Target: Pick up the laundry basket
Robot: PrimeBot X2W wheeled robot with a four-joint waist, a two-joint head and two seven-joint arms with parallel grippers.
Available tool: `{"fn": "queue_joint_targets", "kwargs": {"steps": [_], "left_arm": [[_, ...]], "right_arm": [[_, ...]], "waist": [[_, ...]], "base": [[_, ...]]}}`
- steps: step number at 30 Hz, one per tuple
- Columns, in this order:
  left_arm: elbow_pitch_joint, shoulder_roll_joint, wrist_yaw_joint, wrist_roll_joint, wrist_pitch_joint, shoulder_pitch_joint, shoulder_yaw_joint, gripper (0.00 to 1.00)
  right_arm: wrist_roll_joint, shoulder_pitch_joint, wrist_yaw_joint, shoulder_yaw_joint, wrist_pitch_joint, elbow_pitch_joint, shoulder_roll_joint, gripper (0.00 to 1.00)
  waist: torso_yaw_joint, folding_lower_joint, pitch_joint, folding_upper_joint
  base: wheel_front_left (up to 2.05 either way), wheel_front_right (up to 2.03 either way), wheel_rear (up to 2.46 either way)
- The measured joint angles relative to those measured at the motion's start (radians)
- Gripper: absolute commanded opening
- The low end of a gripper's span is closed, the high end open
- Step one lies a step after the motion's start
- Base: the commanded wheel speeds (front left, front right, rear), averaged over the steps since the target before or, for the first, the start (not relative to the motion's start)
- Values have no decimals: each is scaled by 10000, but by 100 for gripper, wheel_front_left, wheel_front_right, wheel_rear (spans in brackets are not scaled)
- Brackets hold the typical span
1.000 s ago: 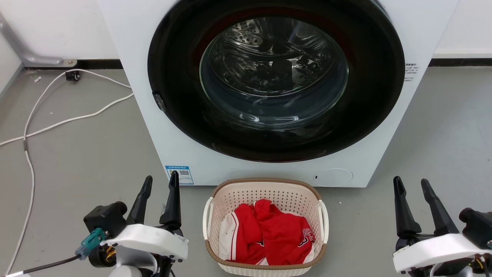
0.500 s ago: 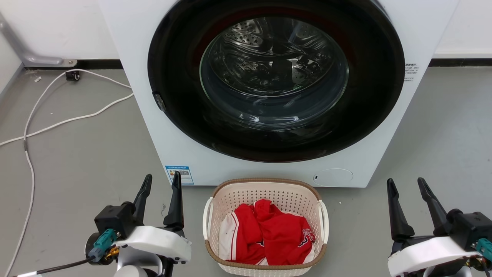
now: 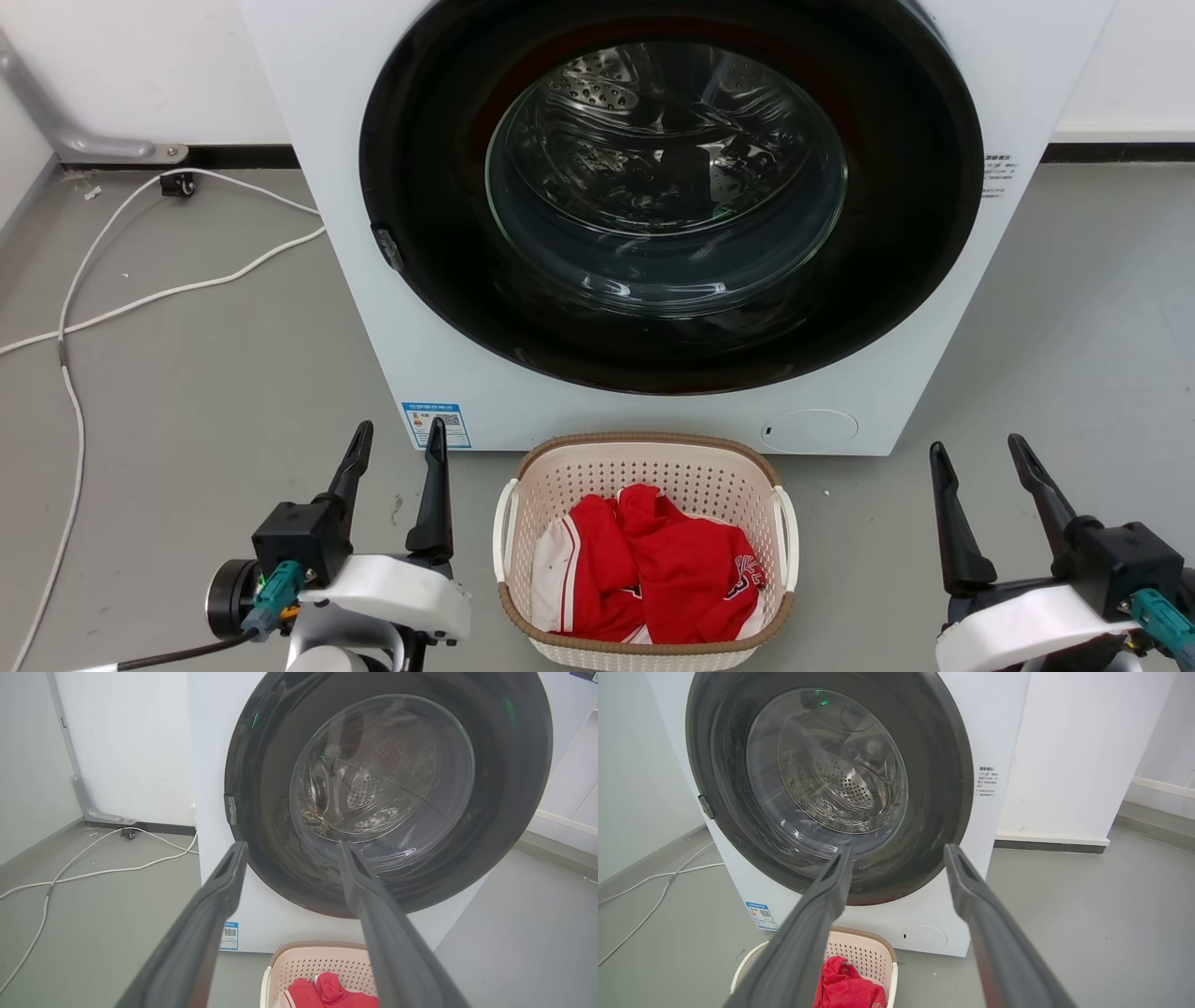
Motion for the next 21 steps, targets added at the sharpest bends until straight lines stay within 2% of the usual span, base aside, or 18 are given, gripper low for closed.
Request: {"fn": "queue_joint_targets", "kwargs": {"steps": [21], "left_arm": [[230,-105,-10,1302,-399,-25,-56,100]], "right_arm": [[-1116,43,0,59,-322,-67,0,100]], "waist": [[14,0,56,0]], "base": [[0,0,0]]}}
